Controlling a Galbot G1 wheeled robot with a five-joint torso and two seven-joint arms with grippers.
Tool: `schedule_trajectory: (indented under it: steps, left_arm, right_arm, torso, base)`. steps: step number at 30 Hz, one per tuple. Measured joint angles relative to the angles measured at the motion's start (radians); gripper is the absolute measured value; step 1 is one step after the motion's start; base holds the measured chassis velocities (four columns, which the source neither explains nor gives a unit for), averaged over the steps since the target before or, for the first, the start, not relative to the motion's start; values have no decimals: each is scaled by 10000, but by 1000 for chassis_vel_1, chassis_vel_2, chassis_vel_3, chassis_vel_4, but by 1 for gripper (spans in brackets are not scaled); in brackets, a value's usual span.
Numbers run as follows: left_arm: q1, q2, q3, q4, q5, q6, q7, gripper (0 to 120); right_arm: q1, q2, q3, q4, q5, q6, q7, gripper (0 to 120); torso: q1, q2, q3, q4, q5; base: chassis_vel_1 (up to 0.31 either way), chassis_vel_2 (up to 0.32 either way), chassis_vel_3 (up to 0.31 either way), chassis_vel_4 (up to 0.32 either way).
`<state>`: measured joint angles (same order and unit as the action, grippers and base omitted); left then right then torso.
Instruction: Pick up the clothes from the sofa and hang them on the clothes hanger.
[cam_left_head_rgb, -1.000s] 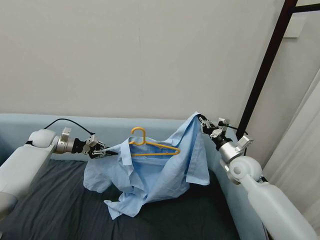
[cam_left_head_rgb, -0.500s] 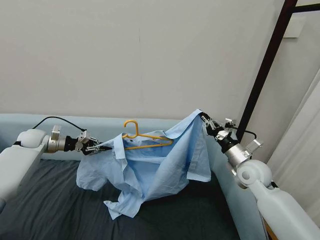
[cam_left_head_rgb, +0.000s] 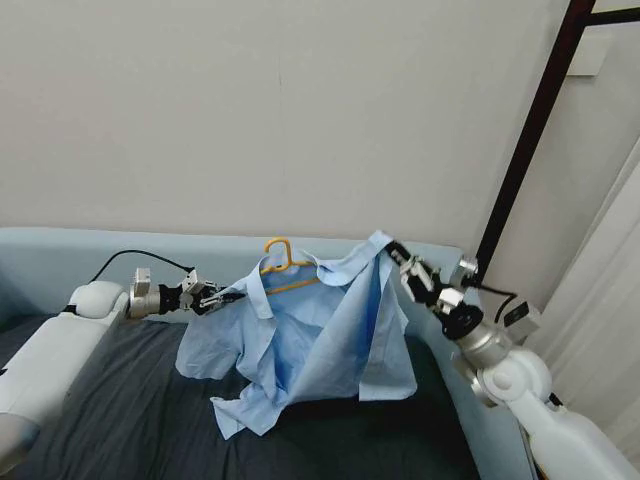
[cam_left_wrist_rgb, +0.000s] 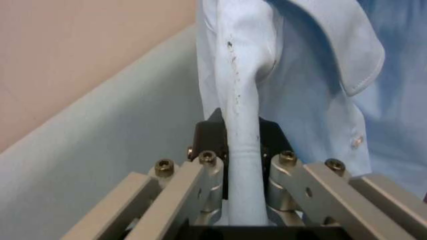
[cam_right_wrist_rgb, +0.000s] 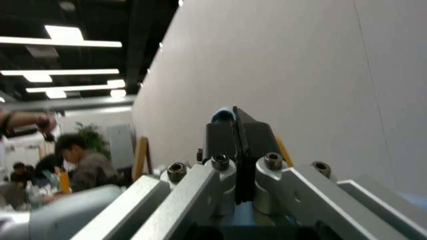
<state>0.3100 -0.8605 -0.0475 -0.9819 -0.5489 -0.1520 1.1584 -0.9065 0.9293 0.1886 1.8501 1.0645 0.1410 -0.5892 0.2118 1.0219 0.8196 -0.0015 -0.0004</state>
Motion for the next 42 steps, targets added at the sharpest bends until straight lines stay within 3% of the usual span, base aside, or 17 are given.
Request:
schedule_trajectory:
  steps: [1,7,12,16,21,29,32,34,35,39,42]
  left_arm:
    - [0,0,0,0,0,0,0,6]
    - [-130,126,248,-416,-408,96,161,6]
    - [-502,447,587,-749,-601,168,-81,6]
    - [-1172,762,998,-848,-691,260,-179,6]
    - [-1737,925,1377,-874,-715,366,-367,6]
    - [-2516,888,1674,-947,-1090,709,-1148,6]
    - [-2771,848,1753,-904,-1324,785,-1336,6]
    - [-3003,818,1835,-890,-1449,863,-1467,6]
    - [-3003,818,1835,-890,-1449,863,-1467,6]
    - [-3371,813,1968,-1075,-1878,1171,-1689,6]
    - [-3439,863,2072,-1206,-1949,1236,-1696,6]
  right_arm:
    - [0,0,0,0,0,0,0,0]
    - [-237,177,-390,-933,-4069,307,2038,0]
    - [-332,197,-731,-1524,-6451,446,3052,19]
    - [-508,81,-849,-1746,-7829,374,3135,35]
    - [-525,33,-808,-1600,-7861,399,3177,49]
    - [-53,-176,-637,-796,-6494,-170,5408,81]
    - [-43,-238,-640,-785,-6127,-125,5593,88]
    - [4,-240,-695,-785,-5463,329,5122,98]
    - [4,-240,-695,-785,-5463,329,5122,98]
    - [364,-192,-721,-1035,-4298,1587,2337,100]
    - [555,-160,-757,-1057,-4098,1895,1790,100]
  torso:
    - [0,0,0,0,0]
    - [0,-1,1,5,-1]
    - [0,-2,1,5,-2]
    - [0,-1,0,4,-2]
    - [0,-2,1,2,0]
    - [0,-1,0,4,-4]
    - [1,-2,1,-1,-1]
    - [1,-2,1,0,0]
    - [1,-2,1,0,0]
    - [1,-1,0,4,0]
    - [1,-1,0,4,2]
  base:
    - [0,0,0,0]
    - [0,0,0,0]
    - [0,0,0,0]
    - [0,0,0,0]
    - [0,0,0,0]
    - [0,0,0,0]
    - [0,0,0,0]
    - [0,0,0,0]
    - [0,0,0,0]
    - [0,0,0,0]
    - [0,0,0,0]
